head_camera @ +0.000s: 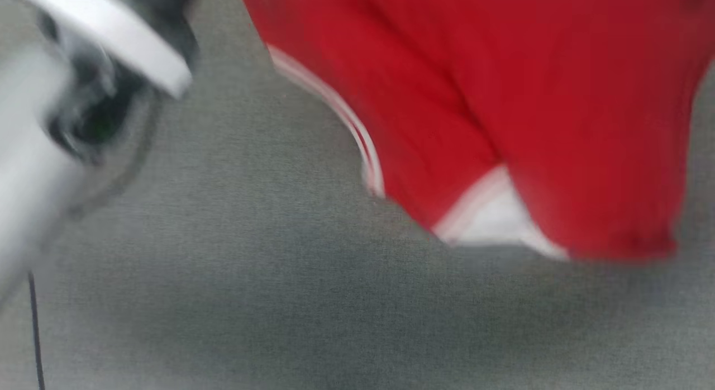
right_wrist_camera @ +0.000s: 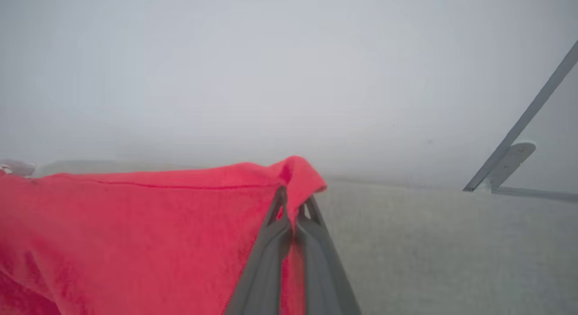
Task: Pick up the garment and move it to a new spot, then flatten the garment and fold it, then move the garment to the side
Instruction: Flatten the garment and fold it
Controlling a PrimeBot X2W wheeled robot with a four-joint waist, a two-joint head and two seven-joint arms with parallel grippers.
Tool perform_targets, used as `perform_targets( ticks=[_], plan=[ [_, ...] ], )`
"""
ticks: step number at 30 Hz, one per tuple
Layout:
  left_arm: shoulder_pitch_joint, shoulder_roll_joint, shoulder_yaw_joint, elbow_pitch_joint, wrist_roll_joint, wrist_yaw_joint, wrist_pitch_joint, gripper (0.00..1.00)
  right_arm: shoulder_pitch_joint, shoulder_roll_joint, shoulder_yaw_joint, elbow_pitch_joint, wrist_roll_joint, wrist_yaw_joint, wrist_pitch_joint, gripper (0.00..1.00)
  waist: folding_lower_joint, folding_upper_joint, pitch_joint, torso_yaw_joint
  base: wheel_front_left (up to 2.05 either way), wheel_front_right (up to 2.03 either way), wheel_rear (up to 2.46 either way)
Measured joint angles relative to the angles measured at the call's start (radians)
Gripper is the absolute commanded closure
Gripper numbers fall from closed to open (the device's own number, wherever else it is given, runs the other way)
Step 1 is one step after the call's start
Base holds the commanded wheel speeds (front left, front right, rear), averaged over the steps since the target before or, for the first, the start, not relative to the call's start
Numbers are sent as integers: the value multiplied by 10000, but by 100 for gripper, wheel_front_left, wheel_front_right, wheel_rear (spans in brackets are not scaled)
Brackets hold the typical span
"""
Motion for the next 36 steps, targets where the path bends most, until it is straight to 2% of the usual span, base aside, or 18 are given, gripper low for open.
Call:
perform_targets(
  ticks=[5,10,13,17,21,24,30,36],
  plan=[
    [-2778,-570,982,2132,-485,-12,-46,100,-2886,1143,-826,1762,-888,4,-1522,100,1,0,635,-257,0,0,0],
    [-4914,-863,1758,3329,-652,-15,-522,100,-4939,1624,-1524,2905,-1509,13,-3147,100,2,0,916,-531,0,0,0],
    [-5581,-980,2036,3496,-748,-42,-731,100,-5682,1718,-1772,3593,-1745,19,-3731,100,2,0,951,-558,0,0,0],
    [-5381,-1018,1948,3394,-1068,-40,-660,100,-5862,1814,-1480,4293,-1816,21,-3684,100,1,0,919,-511,0,0,0],
    [-3829,-995,1670,2901,-1515,-27,-531,100,-5031,1760,-853,4364,-1505,12,-3411,100,1,0,879,-452,0,0,0],
    [-2400,-803,1478,2098,-1906,-27,-428,100,-3937,1553,-305,3925,-1080,10,-3252,100,1,0,800,-413,0,0,0],
    [862,-414,1231,288,-2405,-25,-700,100,-799,761,336,2368,412,8,-2443,100,1,0,456,-335,0,0,0],
    [3508,-29,995,-1064,-2096,-25,-1009,100,2722,-77,56,336,1628,8,-1983,100,1,0,-62,-274,0,0,0]
  ],
)
